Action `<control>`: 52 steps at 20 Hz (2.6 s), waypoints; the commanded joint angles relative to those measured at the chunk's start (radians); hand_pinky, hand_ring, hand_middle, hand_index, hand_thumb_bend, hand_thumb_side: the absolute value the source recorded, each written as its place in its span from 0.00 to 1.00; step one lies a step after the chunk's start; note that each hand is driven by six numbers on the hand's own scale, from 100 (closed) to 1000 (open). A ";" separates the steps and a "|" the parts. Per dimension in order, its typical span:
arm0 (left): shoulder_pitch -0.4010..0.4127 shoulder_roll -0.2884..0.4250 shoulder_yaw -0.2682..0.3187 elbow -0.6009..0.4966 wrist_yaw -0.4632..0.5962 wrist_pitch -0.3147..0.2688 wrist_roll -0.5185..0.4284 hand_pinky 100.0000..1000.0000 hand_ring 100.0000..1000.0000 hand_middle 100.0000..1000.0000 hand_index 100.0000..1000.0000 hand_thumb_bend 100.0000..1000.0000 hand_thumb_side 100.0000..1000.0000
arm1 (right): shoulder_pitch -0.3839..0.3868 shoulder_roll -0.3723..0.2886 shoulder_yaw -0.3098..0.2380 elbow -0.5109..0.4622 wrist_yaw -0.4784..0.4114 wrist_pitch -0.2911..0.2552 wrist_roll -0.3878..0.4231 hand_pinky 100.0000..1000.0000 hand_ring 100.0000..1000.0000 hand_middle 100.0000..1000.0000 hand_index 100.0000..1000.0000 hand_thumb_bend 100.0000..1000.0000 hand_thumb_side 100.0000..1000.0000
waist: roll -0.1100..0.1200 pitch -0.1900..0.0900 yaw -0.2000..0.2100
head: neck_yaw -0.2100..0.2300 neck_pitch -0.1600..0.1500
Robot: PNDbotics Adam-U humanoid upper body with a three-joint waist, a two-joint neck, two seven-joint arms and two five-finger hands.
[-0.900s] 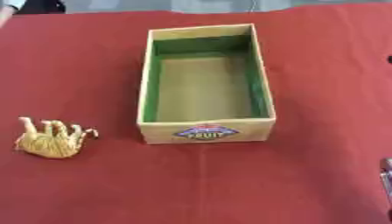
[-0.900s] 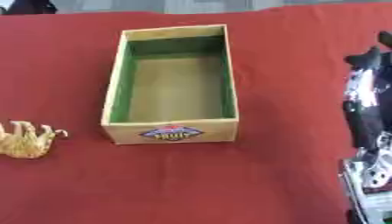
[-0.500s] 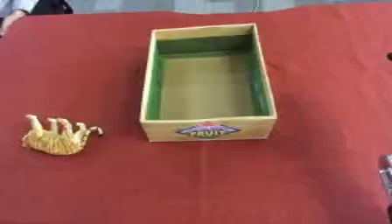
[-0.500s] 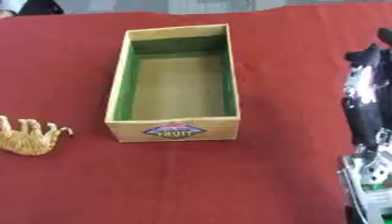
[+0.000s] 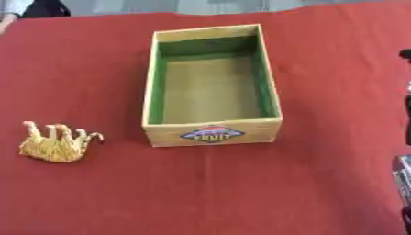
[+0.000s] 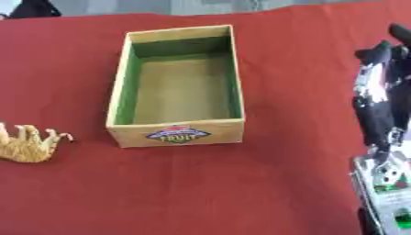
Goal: Pick up objects on the table and place them in the box.
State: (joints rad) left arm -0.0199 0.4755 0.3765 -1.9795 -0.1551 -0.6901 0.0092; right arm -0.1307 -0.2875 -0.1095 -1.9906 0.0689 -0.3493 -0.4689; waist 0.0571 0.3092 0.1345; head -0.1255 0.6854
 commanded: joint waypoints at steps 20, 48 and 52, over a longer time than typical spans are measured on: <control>-0.093 0.451 -0.257 0.095 -0.605 0.139 -0.017 0.78 0.82 0.77 0.98 0.00 0.86 | 0.029 -0.035 -0.004 -0.009 0.012 -0.017 -0.003 0.90 0.54 0.36 0.75 0.00 0.36 | -0.003 -0.032 -0.003 | 0.039 0.002; -0.323 0.408 -0.445 0.306 -0.476 0.044 -0.353 0.87 0.89 0.83 0.98 0.17 1.00 | 0.031 -0.028 0.013 -0.009 0.009 -0.002 0.027 0.91 0.54 0.35 0.75 0.00 0.36 | 0.005 -0.036 -0.013 | 0.050 -0.003; -0.334 0.403 -0.460 0.358 -0.475 0.058 -0.373 0.86 0.87 0.82 1.00 0.15 1.00 | 0.031 -0.026 0.016 -0.009 0.013 0.001 0.033 0.91 0.54 0.35 0.75 0.00 0.36 | 0.003 -0.034 -0.013 | 0.047 -0.007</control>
State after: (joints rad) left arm -0.3391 0.8593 -0.0875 -1.6300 -0.6350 -0.6369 -0.3563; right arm -0.0960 -0.2981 -0.0948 -1.9906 0.0772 -0.3465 -0.4417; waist 0.0600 0.2890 0.1195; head -0.0755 0.6839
